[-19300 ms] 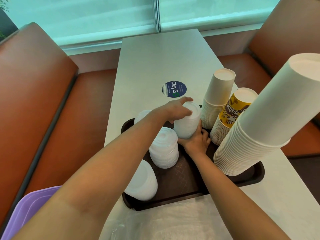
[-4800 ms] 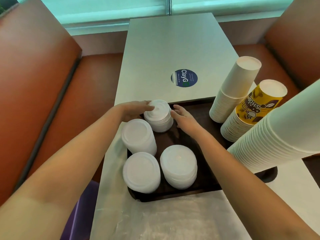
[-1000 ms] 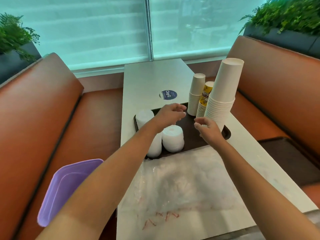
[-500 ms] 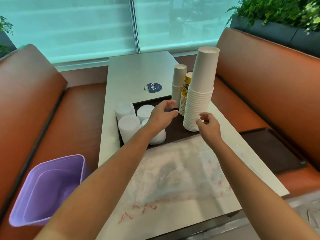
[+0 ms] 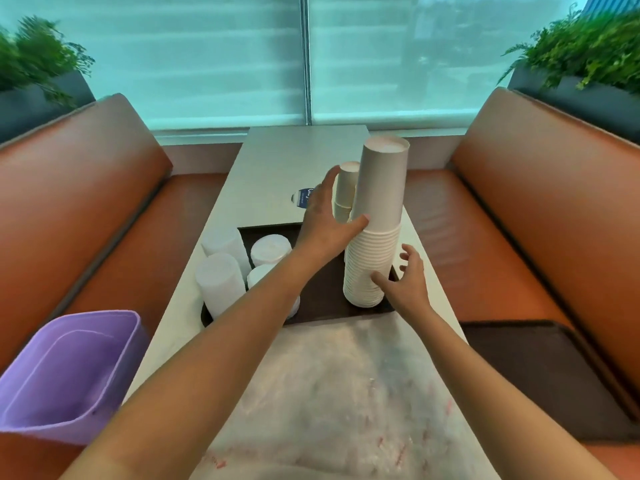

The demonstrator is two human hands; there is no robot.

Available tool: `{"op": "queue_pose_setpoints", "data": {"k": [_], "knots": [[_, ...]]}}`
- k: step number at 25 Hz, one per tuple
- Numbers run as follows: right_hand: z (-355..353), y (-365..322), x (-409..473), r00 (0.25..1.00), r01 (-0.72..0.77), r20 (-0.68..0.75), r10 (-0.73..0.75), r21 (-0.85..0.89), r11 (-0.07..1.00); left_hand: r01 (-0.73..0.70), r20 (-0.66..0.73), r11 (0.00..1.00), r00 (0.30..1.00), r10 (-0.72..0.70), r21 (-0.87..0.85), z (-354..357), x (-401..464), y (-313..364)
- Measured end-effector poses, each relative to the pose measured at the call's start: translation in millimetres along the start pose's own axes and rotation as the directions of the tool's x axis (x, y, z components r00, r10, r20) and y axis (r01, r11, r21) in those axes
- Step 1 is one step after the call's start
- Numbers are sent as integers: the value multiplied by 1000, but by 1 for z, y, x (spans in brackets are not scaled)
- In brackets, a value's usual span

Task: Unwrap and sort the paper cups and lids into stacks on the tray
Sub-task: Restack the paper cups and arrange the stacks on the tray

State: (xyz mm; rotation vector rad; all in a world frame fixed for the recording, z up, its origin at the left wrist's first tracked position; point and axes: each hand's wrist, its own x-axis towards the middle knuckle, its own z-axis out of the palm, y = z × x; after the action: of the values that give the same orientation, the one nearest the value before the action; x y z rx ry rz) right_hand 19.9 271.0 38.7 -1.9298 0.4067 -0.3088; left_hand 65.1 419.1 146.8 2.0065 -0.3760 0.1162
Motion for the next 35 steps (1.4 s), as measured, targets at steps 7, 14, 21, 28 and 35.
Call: {"op": "queue_pose_setpoints", "data": {"k": [7, 14, 21, 28, 35], "knots": [[9, 13, 20, 995, 34, 88, -43, 103, 994, -79, -45, 995, 996, 83, 67, 31, 16, 23], [22, 21, 21, 997, 1, 70, -9, 115, 993, -48, -48, 998, 998, 50, 51, 51, 18, 10], [46, 14, 16, 999, 9, 46, -13, 86, 996, -36, -125, 998, 991, 41, 43, 31, 21, -6], [83, -5, 22, 995, -14, 102, -1, 145, 989, 33, -148, 993, 989, -15, 117, 0, 40, -31], [110, -12, 51, 994, -13, 110, 0, 117, 993, 62, -140, 989, 989, -43, 131, -10, 70, -49]]}}
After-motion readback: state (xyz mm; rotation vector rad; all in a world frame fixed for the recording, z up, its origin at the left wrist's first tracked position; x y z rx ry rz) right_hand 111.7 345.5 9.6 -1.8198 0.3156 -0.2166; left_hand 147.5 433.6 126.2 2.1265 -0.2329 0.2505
